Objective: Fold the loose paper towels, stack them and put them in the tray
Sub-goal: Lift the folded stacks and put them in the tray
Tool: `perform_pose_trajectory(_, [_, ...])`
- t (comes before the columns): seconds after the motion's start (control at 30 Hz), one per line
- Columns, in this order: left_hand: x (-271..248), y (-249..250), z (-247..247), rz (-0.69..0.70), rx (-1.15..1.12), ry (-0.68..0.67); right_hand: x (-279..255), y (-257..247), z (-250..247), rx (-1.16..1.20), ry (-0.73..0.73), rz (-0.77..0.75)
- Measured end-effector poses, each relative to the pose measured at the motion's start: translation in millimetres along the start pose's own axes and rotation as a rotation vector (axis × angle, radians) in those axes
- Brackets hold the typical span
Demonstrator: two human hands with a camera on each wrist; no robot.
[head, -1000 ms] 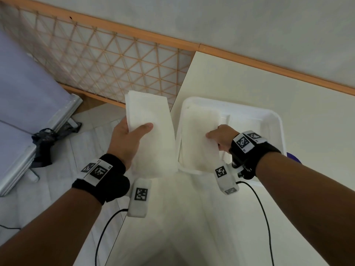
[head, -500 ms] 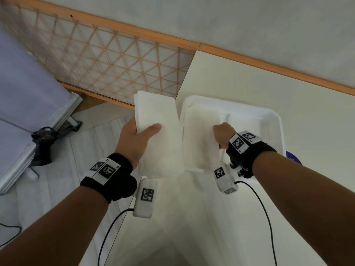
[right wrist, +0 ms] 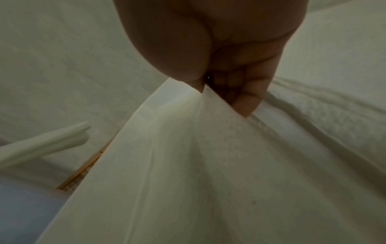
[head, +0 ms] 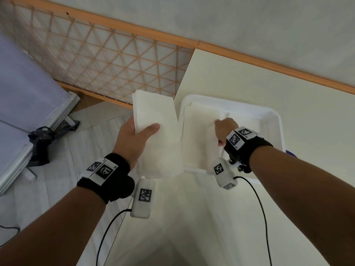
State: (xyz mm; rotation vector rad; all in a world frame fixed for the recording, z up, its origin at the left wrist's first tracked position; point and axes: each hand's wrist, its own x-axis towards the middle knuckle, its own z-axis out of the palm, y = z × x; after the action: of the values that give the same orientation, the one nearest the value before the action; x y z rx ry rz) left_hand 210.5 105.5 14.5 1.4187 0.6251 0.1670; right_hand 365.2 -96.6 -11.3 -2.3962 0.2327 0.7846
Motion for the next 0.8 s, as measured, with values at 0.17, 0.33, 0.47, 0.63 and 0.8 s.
perform_pose_trajectory(0.17, [3.9,2.6,-0.7,0.005,0.006,-0.013,-2.2,-5.8,1.8,-0.021,-0.061,0.001])
perform_pose_trajectory(0.33, [5.2,5.9,3.6,0.015,-0.003,-0.029,-4.7,-13.8,3.8,-0.182,-0.139,0.034])
perform_pose_trajectory(0.47, [5.0,6.5,6.6,0.015,-0.011,-0.040,1.8,-11.0,0.0,-0.216,-0.163,0.054])
perform_pose_trajectory(0.63, [6.1,7.1,6.4,0.002,-0.017,-0.040,8.4,-5.3,-6.6,-0.231,0.012,0.009])
perform_pose_trajectory(0.8, [5.4,6.3,9.8,0.011,-0.007,-0.058,13.1,-3.4,-5.0,-0.191,-0.050,-0.008])
